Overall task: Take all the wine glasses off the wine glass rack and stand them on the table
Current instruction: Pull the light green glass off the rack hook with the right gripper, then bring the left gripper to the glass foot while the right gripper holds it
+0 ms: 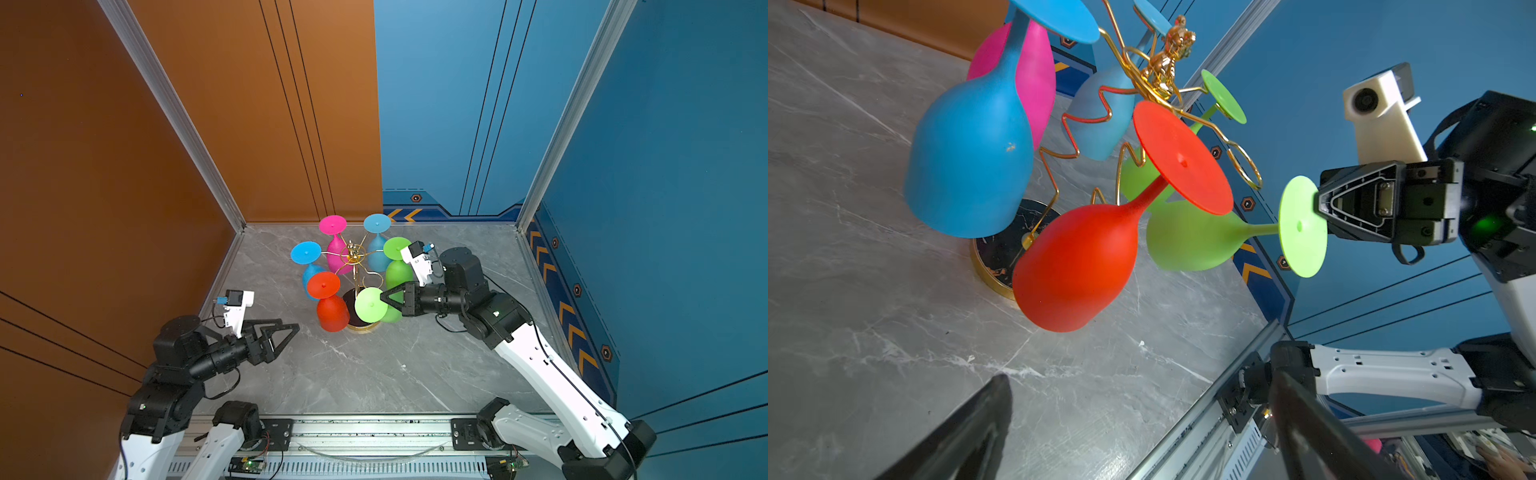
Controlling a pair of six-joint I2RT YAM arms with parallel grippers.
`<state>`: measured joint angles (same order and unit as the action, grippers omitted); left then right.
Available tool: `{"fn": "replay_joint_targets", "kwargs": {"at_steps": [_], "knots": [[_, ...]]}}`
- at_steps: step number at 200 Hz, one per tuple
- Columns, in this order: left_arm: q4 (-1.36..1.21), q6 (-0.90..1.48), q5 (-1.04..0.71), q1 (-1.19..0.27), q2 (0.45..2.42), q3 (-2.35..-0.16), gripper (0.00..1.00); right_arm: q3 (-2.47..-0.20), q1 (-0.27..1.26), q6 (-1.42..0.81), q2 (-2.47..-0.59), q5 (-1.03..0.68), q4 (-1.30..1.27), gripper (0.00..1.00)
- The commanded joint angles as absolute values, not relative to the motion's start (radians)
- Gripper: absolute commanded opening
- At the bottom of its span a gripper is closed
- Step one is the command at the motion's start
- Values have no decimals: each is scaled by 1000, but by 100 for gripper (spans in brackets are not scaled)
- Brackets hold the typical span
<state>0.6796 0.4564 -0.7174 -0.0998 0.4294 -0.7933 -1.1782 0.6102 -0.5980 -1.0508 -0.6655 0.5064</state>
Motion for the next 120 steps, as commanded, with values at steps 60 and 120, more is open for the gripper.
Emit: {"fn": "replay_joint_targets", "kwargs": {"at_steps": [60, 120], "knots": [[688, 567, -921, -139, 396, -765, 80, -1103, 737, -466, -1049, -723, 497, 0], [615, 604, -885, -263, 444, -763, 69, -1086, 780, -479, -1082, -728, 399, 0]]}}
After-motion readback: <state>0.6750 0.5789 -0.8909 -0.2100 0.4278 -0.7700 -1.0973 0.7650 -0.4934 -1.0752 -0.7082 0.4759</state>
